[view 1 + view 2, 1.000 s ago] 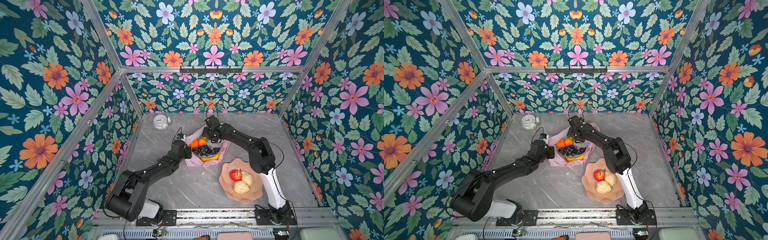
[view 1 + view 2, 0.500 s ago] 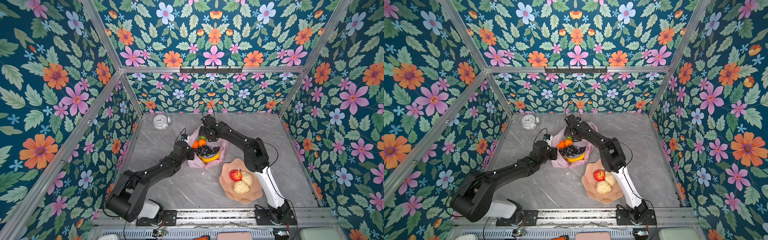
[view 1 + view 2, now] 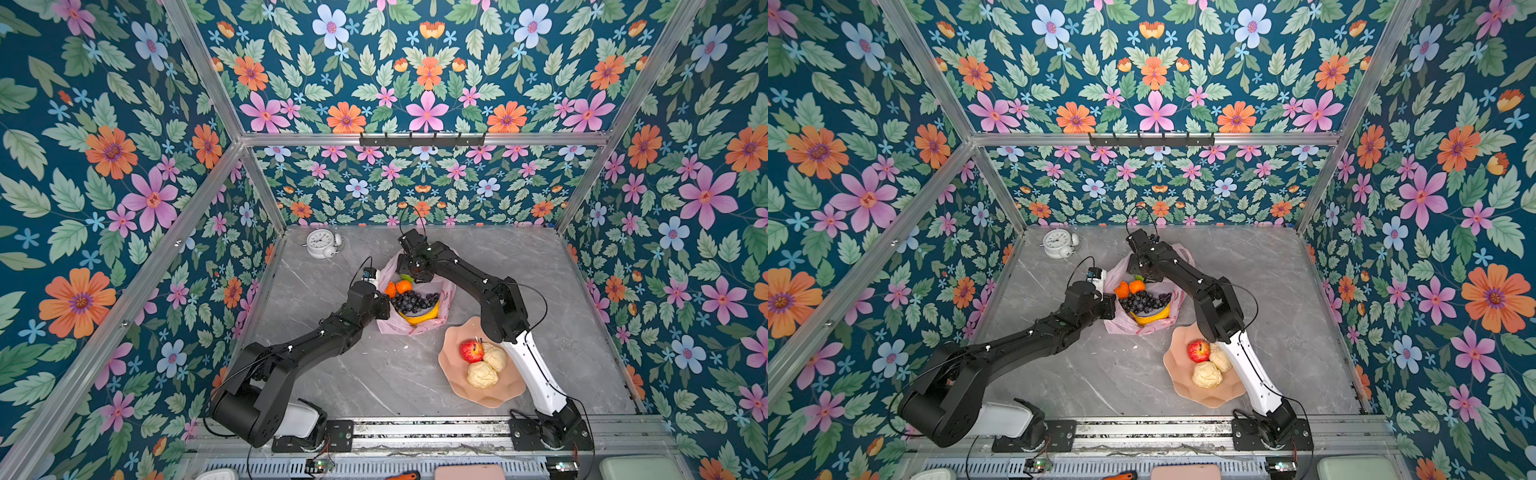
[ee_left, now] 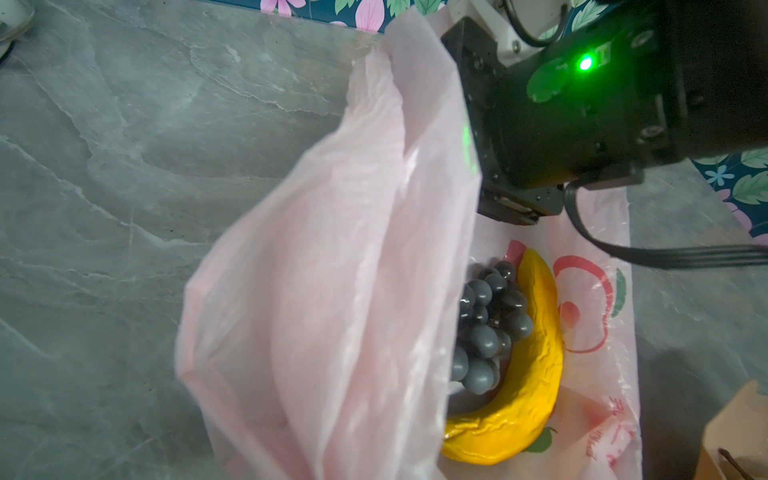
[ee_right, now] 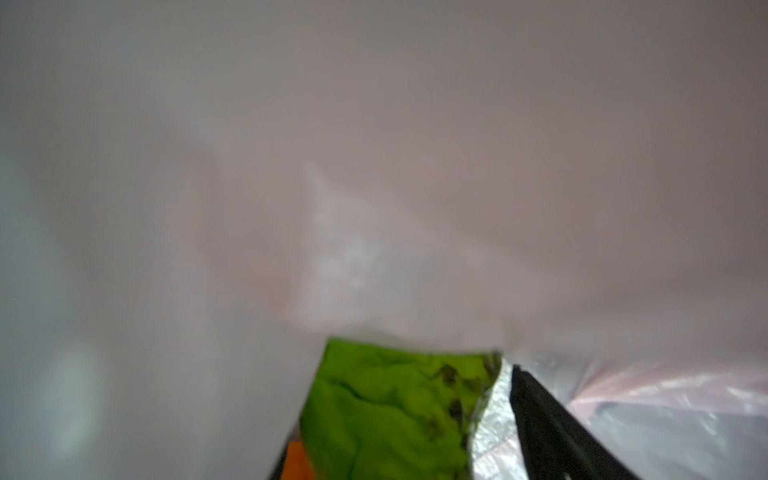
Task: Take the fake fruits out of the plastic bag
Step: 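Grasp the green fruit with the right gripper and lift it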
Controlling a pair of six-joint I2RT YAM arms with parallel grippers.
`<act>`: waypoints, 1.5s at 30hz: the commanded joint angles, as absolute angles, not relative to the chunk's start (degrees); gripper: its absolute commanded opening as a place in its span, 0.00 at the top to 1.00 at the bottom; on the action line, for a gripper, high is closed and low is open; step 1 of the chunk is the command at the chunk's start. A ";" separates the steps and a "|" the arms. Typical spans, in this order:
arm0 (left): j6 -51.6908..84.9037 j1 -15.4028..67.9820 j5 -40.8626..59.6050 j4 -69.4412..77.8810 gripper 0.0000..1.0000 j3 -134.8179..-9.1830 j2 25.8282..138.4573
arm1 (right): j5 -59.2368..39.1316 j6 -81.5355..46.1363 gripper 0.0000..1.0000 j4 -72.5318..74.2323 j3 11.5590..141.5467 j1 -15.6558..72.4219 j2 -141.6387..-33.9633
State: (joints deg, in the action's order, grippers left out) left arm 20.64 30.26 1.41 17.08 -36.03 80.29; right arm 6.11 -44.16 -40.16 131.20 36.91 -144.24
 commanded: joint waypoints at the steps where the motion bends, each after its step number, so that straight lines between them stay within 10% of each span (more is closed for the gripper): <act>1: 19.87 30.30 0.79 17.67 0.99 -36.12 80.40 | 6.37 -43.29 0.21 -41.88 131.46 36.85 -144.40; 34: 19.90 30.31 0.37 17.31 0.98 -36.30 80.76 | 16.30 -36.26 0.47 -46.44 131.78 37.86 -142.27; 45: 19.91 30.23 -0.65 16.90 0.99 -36.56 81.05 | 0.99 -39.22 0.50 -27.82 103.63 36.03 -121.15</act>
